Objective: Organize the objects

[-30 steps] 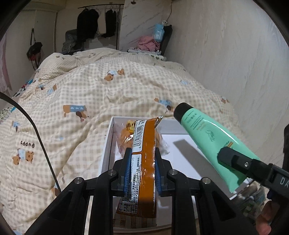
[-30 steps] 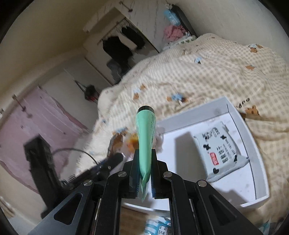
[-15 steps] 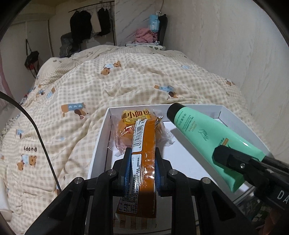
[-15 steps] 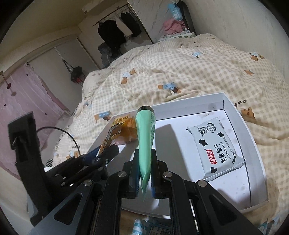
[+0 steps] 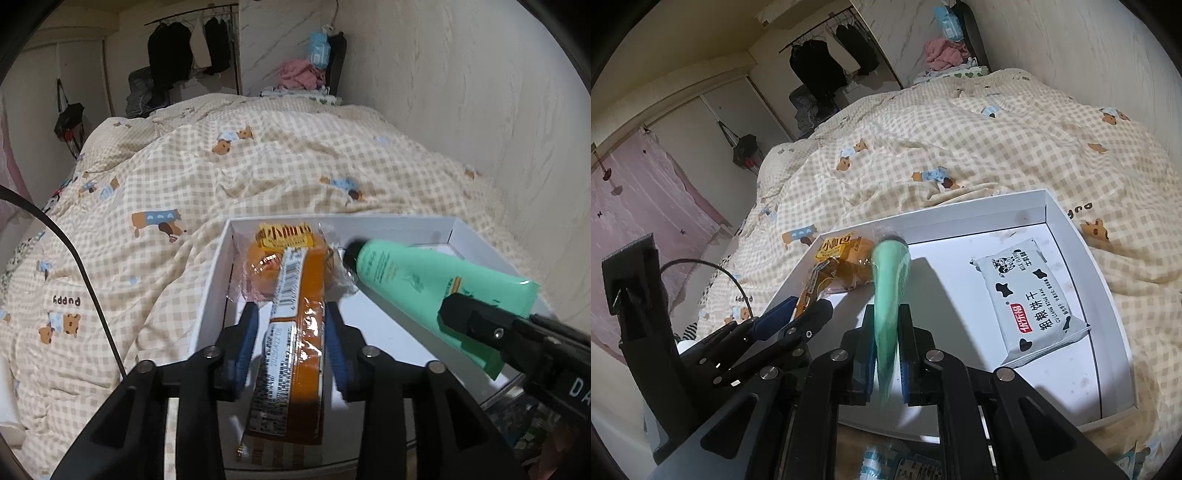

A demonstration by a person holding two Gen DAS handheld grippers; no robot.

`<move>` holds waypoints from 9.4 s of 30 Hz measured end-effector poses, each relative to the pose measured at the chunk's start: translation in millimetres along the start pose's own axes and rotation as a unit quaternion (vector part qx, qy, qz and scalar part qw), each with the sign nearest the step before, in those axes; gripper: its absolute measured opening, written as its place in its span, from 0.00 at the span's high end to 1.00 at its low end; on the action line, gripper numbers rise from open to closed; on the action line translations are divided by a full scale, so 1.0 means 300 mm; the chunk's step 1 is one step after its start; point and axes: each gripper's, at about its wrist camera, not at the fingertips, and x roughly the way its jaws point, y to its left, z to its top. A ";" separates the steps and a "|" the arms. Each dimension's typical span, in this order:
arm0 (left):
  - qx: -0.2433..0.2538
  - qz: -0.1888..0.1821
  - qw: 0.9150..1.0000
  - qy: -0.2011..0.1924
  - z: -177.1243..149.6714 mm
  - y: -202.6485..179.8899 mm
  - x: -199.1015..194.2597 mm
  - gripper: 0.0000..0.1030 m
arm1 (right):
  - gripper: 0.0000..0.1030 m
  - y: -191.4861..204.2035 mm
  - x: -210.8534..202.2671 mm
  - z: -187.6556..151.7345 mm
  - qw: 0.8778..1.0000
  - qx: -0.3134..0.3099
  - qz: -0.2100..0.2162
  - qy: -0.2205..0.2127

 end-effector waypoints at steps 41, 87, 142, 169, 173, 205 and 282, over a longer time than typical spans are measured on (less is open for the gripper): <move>0.173 -0.142 0.953 -0.207 -0.100 -0.100 -0.727 0.22 | 0.26 0.070 -0.672 -0.121 0.965 -0.197 0.109 -0.137; 0.173 -0.147 0.973 -0.028 -0.265 -0.136 -0.425 0.20 | 0.26 -0.131 -0.432 -0.287 0.988 -0.078 0.119 -0.059; 0.347 -0.198 0.916 0.039 -0.246 0.060 -0.460 0.72 | 0.26 -0.191 -0.447 -0.284 0.987 -0.032 0.142 -0.065; 0.144 -0.243 0.954 0.104 -0.142 0.082 -0.283 0.69 | 0.26 -0.200 -0.440 -0.282 0.987 -0.028 0.145 -0.062; 0.120 -0.257 0.958 0.041 -0.122 0.085 -0.407 0.69 | 0.26 -0.200 -0.440 -0.283 0.987 -0.028 0.145 -0.063; 0.117 -0.183 0.974 -0.058 -0.297 0.000 -0.454 0.68 | 0.29 -0.188 -0.486 -0.164 0.991 -0.077 0.103 -0.022; 0.051 -0.212 0.974 -0.062 -0.286 0.085 -0.442 0.69 | 0.70 0.031 -0.438 -0.284 0.982 -0.137 0.118 -0.046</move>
